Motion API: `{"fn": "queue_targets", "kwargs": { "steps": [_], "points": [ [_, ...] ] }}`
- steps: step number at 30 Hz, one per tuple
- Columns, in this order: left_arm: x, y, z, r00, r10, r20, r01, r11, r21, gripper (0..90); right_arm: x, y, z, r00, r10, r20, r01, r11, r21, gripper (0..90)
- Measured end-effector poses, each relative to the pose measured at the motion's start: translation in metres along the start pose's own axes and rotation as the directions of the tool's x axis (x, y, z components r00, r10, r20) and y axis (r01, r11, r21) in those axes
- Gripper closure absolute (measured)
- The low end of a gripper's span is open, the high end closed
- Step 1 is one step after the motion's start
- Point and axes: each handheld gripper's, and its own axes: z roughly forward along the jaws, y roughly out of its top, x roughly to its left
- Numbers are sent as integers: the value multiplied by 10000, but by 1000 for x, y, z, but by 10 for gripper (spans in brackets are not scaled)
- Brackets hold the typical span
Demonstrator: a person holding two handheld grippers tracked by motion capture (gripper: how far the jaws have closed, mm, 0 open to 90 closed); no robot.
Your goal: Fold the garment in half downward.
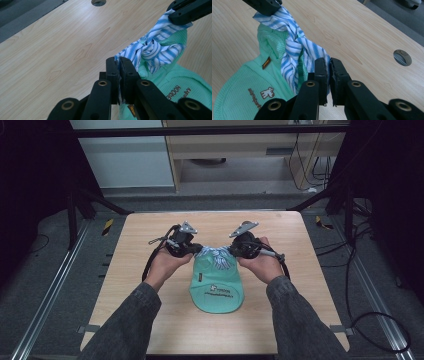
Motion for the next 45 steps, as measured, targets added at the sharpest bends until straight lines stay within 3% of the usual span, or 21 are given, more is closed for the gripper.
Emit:
{"fn": "queue_targets", "kwargs": {
  "steps": [9,20,36,41,45],
  "points": [
    [6,6,1,9999,-139,-85,137,9998,-157,863,-4,4,3,9999,100,84,-99,9999,-87,846],
    [0,5,3,9995,218,-235,-223,9996,-198,863,-5,-1,6,9996,4,277,-2,10000,-74,846],
    [-5,-6,-10,9996,290,-76,-294,9983,-499,861,5,-4,-2,9993,-336,148,341,9988,-345,845],
    [-13,-13,-13,9984,538,-190,-548,9970,-544,861,13,-9,-7,9986,-529,67,531,9976,-444,843],
    [-17,-19,-14,9986,509,-147,-518,9967,-629,861,18,-13,-9,9976,-687,63,689,9968,-396,843]
  ]
}}
